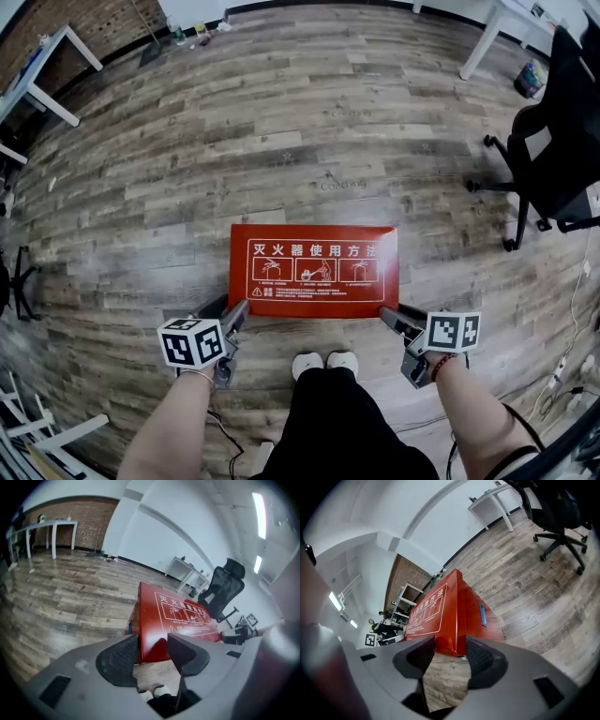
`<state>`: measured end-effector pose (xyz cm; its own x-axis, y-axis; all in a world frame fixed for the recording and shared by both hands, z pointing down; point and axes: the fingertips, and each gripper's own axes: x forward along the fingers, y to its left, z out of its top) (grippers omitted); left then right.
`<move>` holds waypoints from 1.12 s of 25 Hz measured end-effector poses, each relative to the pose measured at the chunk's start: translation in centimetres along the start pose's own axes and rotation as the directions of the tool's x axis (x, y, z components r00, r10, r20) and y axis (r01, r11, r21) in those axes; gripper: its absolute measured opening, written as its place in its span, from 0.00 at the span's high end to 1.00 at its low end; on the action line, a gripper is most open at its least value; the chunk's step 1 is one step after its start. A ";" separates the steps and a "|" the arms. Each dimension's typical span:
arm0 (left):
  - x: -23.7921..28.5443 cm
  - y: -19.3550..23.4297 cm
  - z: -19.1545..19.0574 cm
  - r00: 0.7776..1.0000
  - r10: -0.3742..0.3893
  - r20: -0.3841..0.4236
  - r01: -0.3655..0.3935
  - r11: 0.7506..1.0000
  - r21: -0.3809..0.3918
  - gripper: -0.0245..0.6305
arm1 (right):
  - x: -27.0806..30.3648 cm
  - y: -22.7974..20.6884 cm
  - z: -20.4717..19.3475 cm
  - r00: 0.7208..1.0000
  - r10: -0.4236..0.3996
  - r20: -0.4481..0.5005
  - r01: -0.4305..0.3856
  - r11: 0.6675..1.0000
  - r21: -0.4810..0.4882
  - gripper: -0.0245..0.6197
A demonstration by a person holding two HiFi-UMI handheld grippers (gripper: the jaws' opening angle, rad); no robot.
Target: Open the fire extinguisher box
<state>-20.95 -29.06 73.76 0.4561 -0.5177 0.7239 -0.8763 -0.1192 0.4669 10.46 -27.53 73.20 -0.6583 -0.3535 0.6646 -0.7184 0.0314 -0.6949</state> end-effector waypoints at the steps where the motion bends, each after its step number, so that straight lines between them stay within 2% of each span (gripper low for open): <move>1: 0.2 0.1 0.0 1.000 0.024 -0.004 -0.024 0.999 0.038 0.66 | 0.3 -0.3 -0.1 1.000 -0.014 0.001 0.014 1.000 -0.003 0.66; 5: 1.1 0.6 -0.4 0.995 0.097 -0.017 -0.095 0.989 0.111 0.66 | 1.3 -1.1 -0.4 0.997 -0.076 0.010 0.076 0.997 -0.020 0.64; 7: 1.2 0.7 -0.7 0.993 0.117 -0.015 -0.115 0.987 0.115 0.66 | 1.7 -1.5 -0.7 0.994 -0.106 0.016 0.106 0.994 -0.033 0.63; 10: 1.3 0.7 -0.6 0.995 0.104 0.005 -0.104 0.992 0.077 0.66 | 2.0 -1.6 -0.5 0.991 -0.125 0.039 0.127 0.991 -0.047 0.62; 13: 1.2 0.9 -0.7 0.997 0.075 0.036 -0.076 0.997 0.012 0.66 | 1.8 -1.8 -0.4 0.988 -0.116 0.103 0.123 0.991 -0.061 0.61; 16: 0.6 1.6 -0.8 0.992 0.087 0.091 -0.079 0.993 -0.084 0.66 | 1.1 -2.4 -0.6 0.978 -0.109 0.177 0.114 0.993 -0.019 0.61; 19: 0.1 2.4 -1.0 0.987 0.107 0.117 -0.090 0.985 -0.147 0.66 | 0.5 -3.4 -1.2 0.975 -0.113 0.192 0.113 0.994 0.011 0.61; 22: -0.6 2.4 -0.7 0.985 0.116 0.129 -0.099 0.987 -0.127 0.66 | -0.7 -3.6 -0.8 0.968 -0.148 0.203 0.153 0.988 -0.011 0.61; 24: -1.8 1.7 0.8 0.978 0.106 0.180 -0.089 0.991 -0.099 0.66 | -2.3 -2.9 0.7 0.958 -0.144 0.248 0.157 0.987 -0.035 0.61; 27: -5.2 -1.3 5.0 0.946 0.036 0.322 -0.028 0.999 -0.029 0.67 | -5.3 1.4 4.0 0.948 -0.058 0.311 0.116 0.979 -0.168 0.63; 28: -6.7 -3.1 6.6 0.929 -0.006 0.370 0.003 1.000 0.009 0.67 | -6.4 3.6 5.2 0.945 -0.020 0.327 0.102 0.967 -0.235 0.69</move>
<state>-22.34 -30.80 64.15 0.3714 -0.7940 0.4813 -0.8762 -0.1282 0.4646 13.30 -30.03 65.04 -0.5338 -0.6404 0.5522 -0.8146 0.2141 -0.5391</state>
